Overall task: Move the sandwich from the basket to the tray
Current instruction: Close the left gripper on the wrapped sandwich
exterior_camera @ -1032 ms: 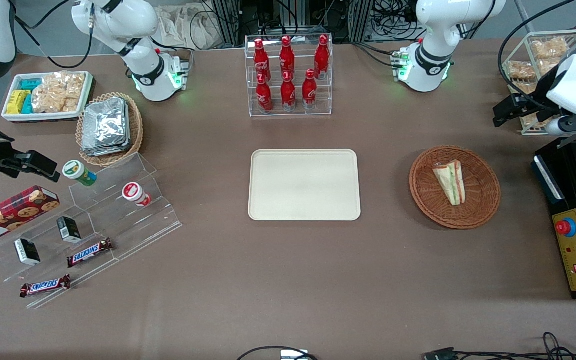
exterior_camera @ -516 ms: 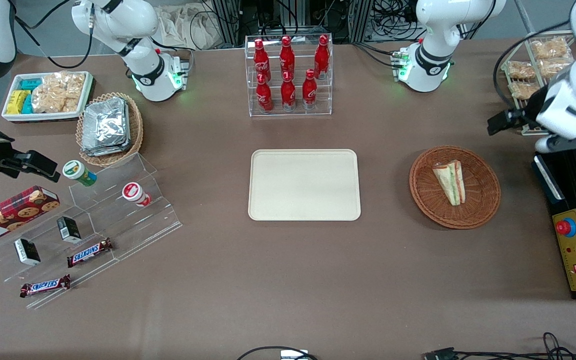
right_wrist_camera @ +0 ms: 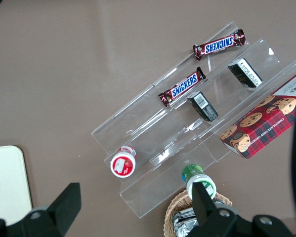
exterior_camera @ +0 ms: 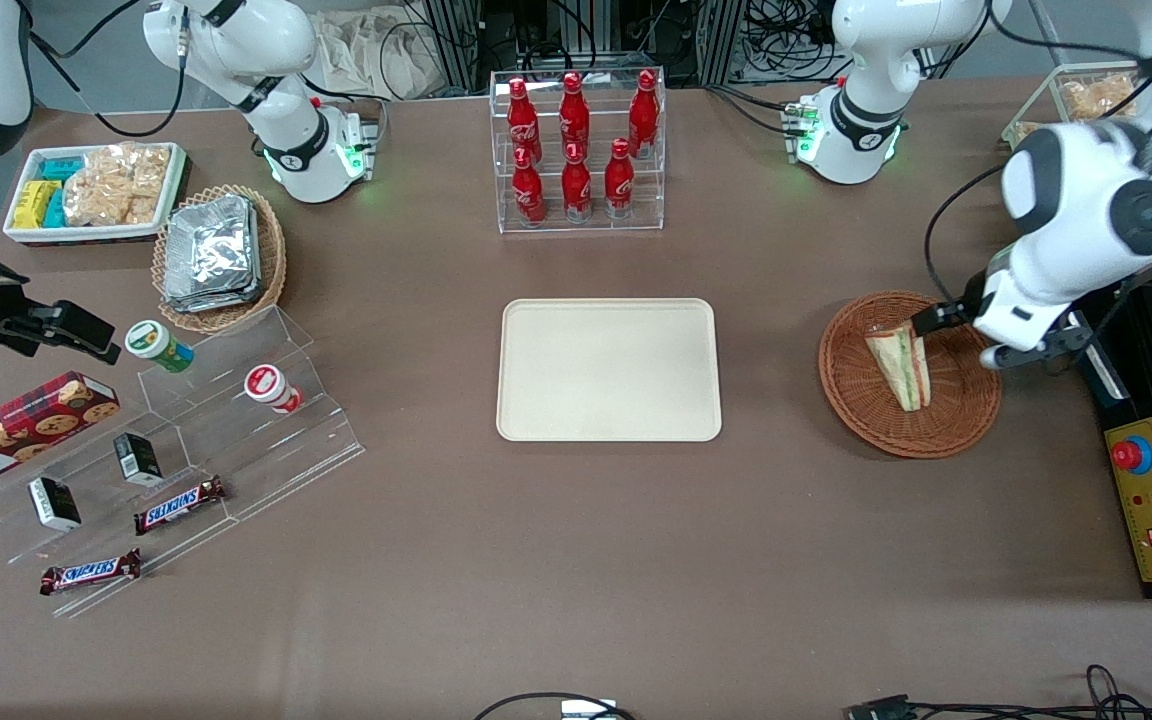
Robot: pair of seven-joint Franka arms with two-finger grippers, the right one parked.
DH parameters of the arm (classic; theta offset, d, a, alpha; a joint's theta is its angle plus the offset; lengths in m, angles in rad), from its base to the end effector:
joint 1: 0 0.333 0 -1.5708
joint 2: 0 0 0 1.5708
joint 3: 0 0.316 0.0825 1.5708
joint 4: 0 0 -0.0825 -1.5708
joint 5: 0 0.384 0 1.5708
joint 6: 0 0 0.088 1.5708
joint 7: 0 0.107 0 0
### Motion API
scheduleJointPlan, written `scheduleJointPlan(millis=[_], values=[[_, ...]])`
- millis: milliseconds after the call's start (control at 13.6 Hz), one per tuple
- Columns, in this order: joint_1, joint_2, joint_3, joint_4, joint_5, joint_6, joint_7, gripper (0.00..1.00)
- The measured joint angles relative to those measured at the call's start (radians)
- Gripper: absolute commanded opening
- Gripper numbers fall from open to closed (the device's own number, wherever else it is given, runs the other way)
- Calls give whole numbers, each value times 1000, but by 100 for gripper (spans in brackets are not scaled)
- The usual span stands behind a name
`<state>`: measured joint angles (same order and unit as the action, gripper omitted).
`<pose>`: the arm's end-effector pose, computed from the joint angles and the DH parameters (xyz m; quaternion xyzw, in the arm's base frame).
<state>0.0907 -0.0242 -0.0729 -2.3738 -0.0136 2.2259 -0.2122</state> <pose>0.4802 0.0082 0.3228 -0.9910 -0.1190 0.0620 0.0018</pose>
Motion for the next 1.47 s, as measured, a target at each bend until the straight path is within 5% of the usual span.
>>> scheduleJointPlan(millis=[589, 663, 737, 811, 1253, 1474], values=[[0, 183, 0, -38, 0, 207, -2, 97], [0, 183, 0, -38, 0, 207, -2, 72], [0, 183, 0, -38, 0, 207, -3, 6], [0, 183, 0, -38, 0, 207, -3, 0], [-1, 166, 0, -16, 0, 162, -2, 0], [-1, 75, 0, 87, 0, -82, 1, 0]])
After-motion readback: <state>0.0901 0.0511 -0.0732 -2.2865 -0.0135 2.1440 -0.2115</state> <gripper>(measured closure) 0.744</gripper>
